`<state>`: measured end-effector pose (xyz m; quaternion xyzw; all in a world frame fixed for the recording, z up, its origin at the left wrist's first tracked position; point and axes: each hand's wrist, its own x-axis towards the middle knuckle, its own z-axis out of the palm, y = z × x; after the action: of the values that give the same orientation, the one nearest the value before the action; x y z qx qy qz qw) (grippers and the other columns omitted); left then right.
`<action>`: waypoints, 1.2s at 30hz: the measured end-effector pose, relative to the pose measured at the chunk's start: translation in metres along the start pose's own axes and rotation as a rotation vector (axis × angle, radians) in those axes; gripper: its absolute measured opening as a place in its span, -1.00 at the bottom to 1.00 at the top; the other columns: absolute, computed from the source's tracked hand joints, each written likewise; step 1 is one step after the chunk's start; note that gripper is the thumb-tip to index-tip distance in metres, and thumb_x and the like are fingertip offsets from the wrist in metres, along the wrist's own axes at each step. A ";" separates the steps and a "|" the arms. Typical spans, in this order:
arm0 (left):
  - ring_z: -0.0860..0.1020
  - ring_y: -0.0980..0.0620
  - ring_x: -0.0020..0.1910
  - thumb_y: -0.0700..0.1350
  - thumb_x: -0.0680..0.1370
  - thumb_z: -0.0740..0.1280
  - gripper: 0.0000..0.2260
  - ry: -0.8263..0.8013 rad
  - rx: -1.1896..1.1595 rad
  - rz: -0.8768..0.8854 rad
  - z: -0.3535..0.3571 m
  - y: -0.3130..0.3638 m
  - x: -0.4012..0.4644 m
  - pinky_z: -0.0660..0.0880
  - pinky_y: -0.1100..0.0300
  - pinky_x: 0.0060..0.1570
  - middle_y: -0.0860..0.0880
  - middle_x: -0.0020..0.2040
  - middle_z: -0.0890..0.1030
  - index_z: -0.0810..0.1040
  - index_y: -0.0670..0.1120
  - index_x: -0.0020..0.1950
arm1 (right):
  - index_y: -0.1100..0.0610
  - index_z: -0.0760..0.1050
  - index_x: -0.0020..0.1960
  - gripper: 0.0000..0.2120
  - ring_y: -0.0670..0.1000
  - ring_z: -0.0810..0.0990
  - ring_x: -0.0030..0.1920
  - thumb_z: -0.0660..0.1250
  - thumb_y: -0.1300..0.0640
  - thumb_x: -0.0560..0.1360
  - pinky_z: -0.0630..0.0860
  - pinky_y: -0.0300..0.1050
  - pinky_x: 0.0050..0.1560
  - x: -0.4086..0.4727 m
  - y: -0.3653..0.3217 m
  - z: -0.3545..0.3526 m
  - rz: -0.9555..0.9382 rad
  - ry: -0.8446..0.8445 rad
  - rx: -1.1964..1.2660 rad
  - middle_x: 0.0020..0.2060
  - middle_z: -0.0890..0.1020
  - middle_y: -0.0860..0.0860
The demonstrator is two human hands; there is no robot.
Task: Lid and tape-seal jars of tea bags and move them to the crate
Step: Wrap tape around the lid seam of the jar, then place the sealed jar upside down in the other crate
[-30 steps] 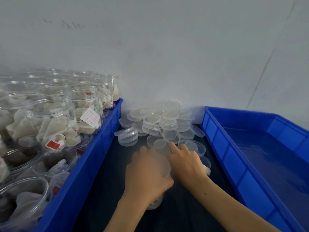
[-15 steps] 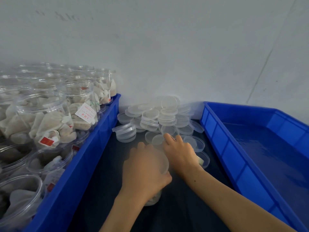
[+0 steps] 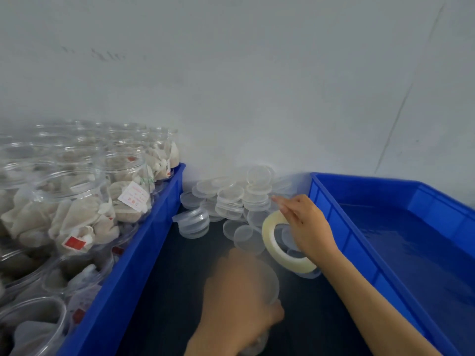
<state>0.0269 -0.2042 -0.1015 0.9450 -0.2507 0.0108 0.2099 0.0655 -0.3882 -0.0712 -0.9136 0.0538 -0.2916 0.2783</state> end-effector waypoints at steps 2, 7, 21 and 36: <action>0.31 0.08 0.12 0.35 0.31 0.36 -0.30 0.025 -0.007 -0.033 -0.001 0.002 0.004 0.27 0.16 -0.10 0.10 0.09 0.21 0.23 0.08 0.32 | -0.10 0.39 0.43 -0.63 -0.27 0.45 -0.24 0.15 0.09 0.65 0.38 -0.41 -0.22 -0.020 0.000 -0.001 0.009 -0.015 0.182 -0.23 0.41 -0.17; 0.34 -0.04 0.28 0.40 0.37 0.31 -0.22 0.082 0.072 -0.083 -0.004 0.002 0.015 0.33 0.10 0.17 -0.03 0.31 0.33 0.23 -0.04 0.42 | -0.32 0.09 0.48 -0.49 -0.14 0.47 -0.30 0.15 0.07 0.65 0.43 -0.25 -0.24 -0.049 0.000 -0.006 -0.023 0.011 0.223 -0.32 0.47 -0.13; 0.31 0.15 0.37 0.25 0.49 0.33 -0.42 0.087 -0.229 0.246 -0.046 -0.002 0.024 0.25 0.20 0.35 0.15 0.41 0.33 0.28 0.13 0.46 | 0.10 0.25 0.48 -0.23 -0.10 0.48 -0.28 0.49 0.24 0.35 0.12 -0.41 -0.51 -0.099 0.032 -0.027 -0.224 -0.020 -0.475 -0.02 0.61 -0.06; 0.55 0.29 0.10 -0.15 0.16 0.68 -0.12 0.268 -0.956 -0.045 0.042 -0.030 -0.019 0.49 0.39 0.01 0.12 0.15 0.56 0.29 0.08 0.35 | -0.13 -0.24 0.57 -0.35 0.04 0.17 0.43 0.06 0.05 0.62 0.13 0.05 0.45 -0.125 0.060 0.026 0.015 -0.419 -0.592 0.53 0.06 -0.09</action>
<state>0.0212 -0.1885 -0.1537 0.7384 -0.1778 0.0114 0.6504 -0.0192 -0.3936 -0.1843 -0.9941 0.0843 -0.0679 0.0088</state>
